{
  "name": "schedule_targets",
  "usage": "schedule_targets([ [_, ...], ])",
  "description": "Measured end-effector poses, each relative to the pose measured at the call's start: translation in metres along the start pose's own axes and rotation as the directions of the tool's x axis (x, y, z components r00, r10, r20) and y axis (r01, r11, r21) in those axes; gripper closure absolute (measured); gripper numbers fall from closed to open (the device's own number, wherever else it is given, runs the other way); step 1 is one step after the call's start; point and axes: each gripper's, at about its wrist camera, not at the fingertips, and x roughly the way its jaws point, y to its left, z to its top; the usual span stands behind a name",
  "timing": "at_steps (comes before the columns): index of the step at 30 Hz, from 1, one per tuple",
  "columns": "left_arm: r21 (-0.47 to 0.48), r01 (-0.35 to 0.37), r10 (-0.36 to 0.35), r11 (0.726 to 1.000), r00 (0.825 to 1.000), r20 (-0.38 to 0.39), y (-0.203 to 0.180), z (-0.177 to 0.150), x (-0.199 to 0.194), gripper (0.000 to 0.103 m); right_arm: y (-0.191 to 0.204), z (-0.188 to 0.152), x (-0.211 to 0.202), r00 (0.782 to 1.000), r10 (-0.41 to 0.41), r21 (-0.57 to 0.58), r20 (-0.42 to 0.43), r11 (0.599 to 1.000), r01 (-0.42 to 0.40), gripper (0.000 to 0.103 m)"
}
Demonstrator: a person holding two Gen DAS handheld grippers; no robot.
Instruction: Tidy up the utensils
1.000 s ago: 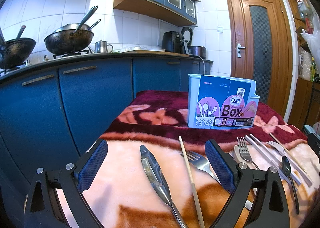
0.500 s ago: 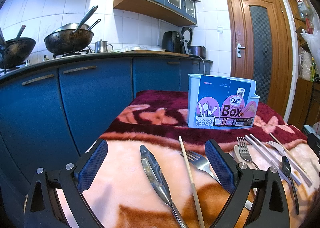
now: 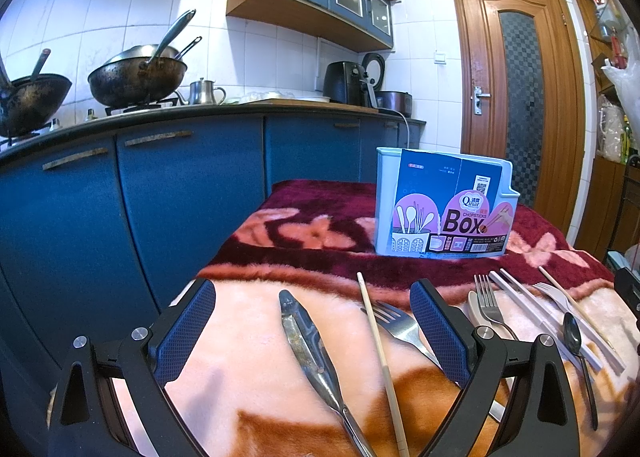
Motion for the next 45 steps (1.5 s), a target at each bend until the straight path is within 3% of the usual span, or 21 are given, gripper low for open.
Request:
schedule_targets([
  [29,0.01,0.009,-0.009,1.0,1.0,-0.016,-0.005,0.0,-0.003,0.005,-0.001,0.002,0.002,1.0,0.008,0.009,-0.011,1.0,-0.008,0.0],
  [38,-0.011,0.073,-0.074,0.997,0.993,-0.091,0.007,0.022,-0.001,0.005,-0.016,0.019,0.016,0.984,0.014,0.027,-0.175,1.0,-0.01,0.0],
  [45,0.049,0.073,-0.059,0.996,0.97,-0.238,0.015,0.041,0.012,0.005,-0.034,0.034,0.034,0.937,0.03,0.035,-0.348,0.999,-0.019,0.0],
])
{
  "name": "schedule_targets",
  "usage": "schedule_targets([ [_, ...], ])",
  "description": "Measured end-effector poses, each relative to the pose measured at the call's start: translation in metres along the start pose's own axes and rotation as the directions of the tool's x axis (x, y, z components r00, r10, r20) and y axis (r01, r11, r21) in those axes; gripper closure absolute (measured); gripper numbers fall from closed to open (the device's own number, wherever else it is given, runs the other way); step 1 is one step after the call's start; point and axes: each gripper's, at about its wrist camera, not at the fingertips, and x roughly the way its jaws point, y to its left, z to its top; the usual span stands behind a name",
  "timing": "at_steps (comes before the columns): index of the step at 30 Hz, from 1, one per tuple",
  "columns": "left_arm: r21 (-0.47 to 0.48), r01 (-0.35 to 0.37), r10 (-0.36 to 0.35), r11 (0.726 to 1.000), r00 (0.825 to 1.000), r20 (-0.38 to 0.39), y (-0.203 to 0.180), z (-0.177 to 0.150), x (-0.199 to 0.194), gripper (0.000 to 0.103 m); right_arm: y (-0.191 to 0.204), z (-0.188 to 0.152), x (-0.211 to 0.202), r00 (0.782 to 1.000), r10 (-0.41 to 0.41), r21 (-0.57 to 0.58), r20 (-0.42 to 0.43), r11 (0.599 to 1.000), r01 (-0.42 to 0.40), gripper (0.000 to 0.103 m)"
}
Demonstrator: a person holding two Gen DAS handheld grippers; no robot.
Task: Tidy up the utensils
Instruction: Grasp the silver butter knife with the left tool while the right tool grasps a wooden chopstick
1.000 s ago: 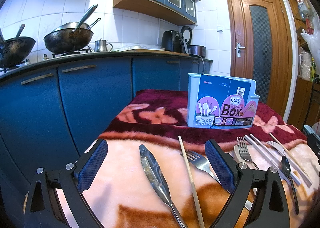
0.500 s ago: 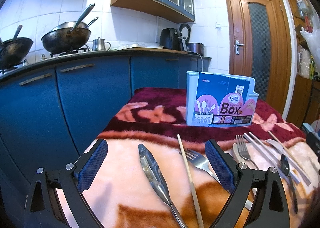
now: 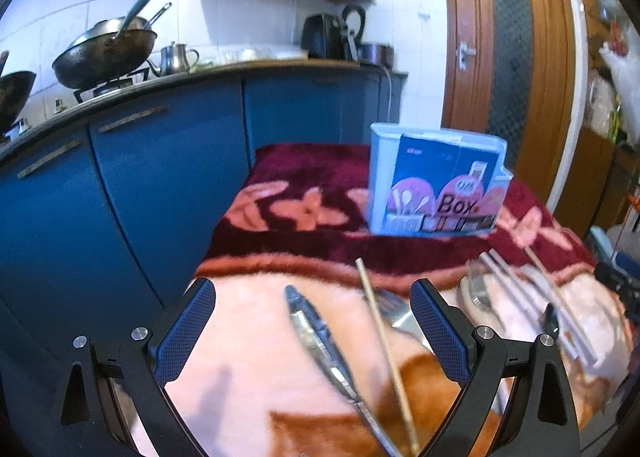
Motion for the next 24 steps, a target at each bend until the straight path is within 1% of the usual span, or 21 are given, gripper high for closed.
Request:
schedule_targets([
  [2,-0.002,-0.018,0.017,1.0,0.999,-0.051,0.005,0.002,0.004,0.005,-0.002,0.003,0.004,0.999,-0.003,-0.018,-0.049,1.0,0.002,0.0],
  [4,-0.024,-0.02,0.017,0.999,0.994,-0.111,0.011,0.001,0.01,0.005,-0.002,0.004,0.009,0.996,-0.01,-0.038,-0.087,0.999,0.007,0.0],
  [8,-0.054,-0.023,0.012,0.998,0.98,-0.201,0.02,-0.005,0.021,0.005,-0.002,0.006,0.016,0.983,-0.008,-0.061,-0.182,0.998,-0.003,0.006],
  [11,-0.072,-0.007,-0.012,0.997,0.967,-0.255,0.021,-0.009,0.029,0.005,0.0,0.006,0.022,0.97,-0.002,-0.084,-0.242,0.996,-0.019,0.012],
  [13,-0.097,0.017,-0.045,0.995,0.955,-0.292,0.021,-0.011,0.035,0.006,0.0,0.007,0.027,0.959,0.012,-0.082,-0.283,0.996,-0.037,0.016],
  [14,-0.112,0.03,-0.064,0.993,0.948,-0.311,0.02,-0.012,0.038,0.006,0.0,0.007,0.031,0.949,0.03,-0.07,-0.313,0.996,-0.054,0.019],
  [16,-0.134,0.048,-0.092,0.99,0.935,-0.344,0.019,-0.015,0.045,0.013,-0.001,0.006,0.037,0.934,0.047,-0.053,-0.354,0.996,-0.07,0.023],
  [17,-0.144,0.057,-0.107,0.988,0.924,-0.368,0.018,-0.018,0.049,0.015,-0.002,0.006,0.041,0.925,0.049,-0.048,-0.378,0.996,-0.072,0.027],
  [19,-0.17,0.075,-0.139,0.983,0.903,-0.406,0.018,-0.022,0.056,0.025,-0.002,0.005,0.047,0.913,0.042,-0.053,-0.406,0.996,-0.07,0.031],
  [20,-0.182,0.081,-0.151,0.98,0.896,-0.417,0.018,-0.024,0.059,0.026,-0.002,0.005,0.049,0.908,0.041,-0.056,-0.418,0.996,-0.071,0.034],
  [21,-0.18,0.079,-0.148,0.981,0.898,-0.414,0.018,-0.024,0.06,0.027,-0.002,0.005,0.052,0.9,0.045,-0.057,-0.434,0.995,-0.077,0.037],
  [22,-0.174,0.081,-0.146,0.982,0.9,-0.411,0.017,-0.024,0.059,0.03,-0.002,0.005,0.054,0.891,0.051,-0.055,-0.451,0.995,-0.085,0.038],
  [24,-0.175,0.092,-0.158,0.98,0.896,-0.415,0.017,-0.022,0.059,0.034,-0.002,0.005,0.058,0.877,0.062,-0.053,-0.477,0.994,-0.099,0.042],
])
